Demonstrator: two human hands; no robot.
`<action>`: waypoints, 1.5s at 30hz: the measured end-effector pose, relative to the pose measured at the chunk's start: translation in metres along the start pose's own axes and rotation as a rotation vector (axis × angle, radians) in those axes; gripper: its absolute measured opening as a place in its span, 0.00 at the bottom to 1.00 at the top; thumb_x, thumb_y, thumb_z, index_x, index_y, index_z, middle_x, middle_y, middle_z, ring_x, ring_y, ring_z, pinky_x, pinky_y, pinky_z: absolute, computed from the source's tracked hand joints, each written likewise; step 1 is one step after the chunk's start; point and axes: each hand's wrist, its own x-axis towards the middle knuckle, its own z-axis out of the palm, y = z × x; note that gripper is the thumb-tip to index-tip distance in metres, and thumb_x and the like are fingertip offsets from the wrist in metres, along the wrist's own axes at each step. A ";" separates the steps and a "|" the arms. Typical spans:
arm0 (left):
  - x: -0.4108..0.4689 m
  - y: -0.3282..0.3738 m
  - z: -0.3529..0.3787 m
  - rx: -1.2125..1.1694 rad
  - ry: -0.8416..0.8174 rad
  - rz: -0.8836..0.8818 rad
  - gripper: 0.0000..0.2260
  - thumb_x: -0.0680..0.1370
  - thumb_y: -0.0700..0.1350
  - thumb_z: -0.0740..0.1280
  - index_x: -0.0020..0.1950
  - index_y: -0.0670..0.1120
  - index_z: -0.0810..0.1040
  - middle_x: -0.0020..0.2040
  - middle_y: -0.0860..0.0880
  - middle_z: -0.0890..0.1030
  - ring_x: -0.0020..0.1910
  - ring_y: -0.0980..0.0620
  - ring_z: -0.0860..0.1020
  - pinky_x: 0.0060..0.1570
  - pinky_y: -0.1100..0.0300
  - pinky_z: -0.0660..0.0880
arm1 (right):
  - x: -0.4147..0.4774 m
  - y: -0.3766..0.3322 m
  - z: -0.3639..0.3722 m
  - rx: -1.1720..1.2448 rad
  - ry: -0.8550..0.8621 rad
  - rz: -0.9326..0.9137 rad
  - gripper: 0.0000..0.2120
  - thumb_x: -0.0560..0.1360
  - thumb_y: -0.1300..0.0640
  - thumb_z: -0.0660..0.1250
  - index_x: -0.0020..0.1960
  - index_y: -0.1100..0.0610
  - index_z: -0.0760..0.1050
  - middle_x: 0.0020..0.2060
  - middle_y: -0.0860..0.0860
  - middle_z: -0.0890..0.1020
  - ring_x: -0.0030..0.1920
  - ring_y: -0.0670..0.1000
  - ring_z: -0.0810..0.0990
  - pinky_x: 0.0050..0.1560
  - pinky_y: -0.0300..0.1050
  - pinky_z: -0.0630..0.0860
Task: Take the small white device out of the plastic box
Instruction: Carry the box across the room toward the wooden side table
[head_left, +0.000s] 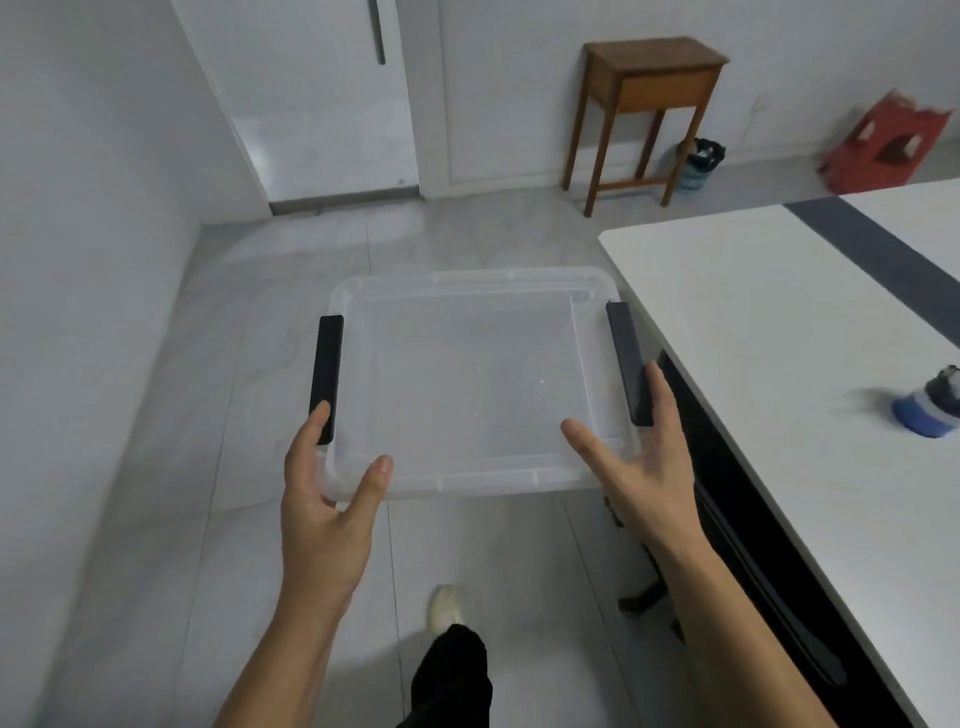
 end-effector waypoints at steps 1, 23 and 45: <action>0.035 0.000 0.010 -0.011 -0.014 0.004 0.32 0.76 0.44 0.74 0.76 0.59 0.66 0.73 0.61 0.71 0.67 0.76 0.67 0.69 0.61 0.66 | 0.031 -0.002 0.011 -0.001 0.011 0.013 0.50 0.69 0.45 0.78 0.82 0.46 0.53 0.66 0.23 0.60 0.56 0.13 0.58 0.63 0.25 0.60; 0.633 0.047 0.381 0.041 -0.337 0.076 0.31 0.75 0.48 0.75 0.75 0.63 0.67 0.73 0.57 0.73 0.72 0.55 0.72 0.71 0.47 0.70 | 0.646 0.018 0.065 0.009 0.329 0.096 0.49 0.69 0.45 0.78 0.81 0.47 0.55 0.77 0.42 0.66 0.72 0.41 0.67 0.70 0.41 0.66; 1.157 0.078 0.782 0.000 -0.639 0.091 0.33 0.75 0.46 0.75 0.76 0.60 0.67 0.73 0.59 0.71 0.72 0.60 0.70 0.72 0.50 0.69 | 1.221 0.033 0.080 -0.051 0.616 0.216 0.48 0.70 0.47 0.77 0.82 0.46 0.53 0.73 0.35 0.63 0.70 0.36 0.63 0.67 0.34 0.62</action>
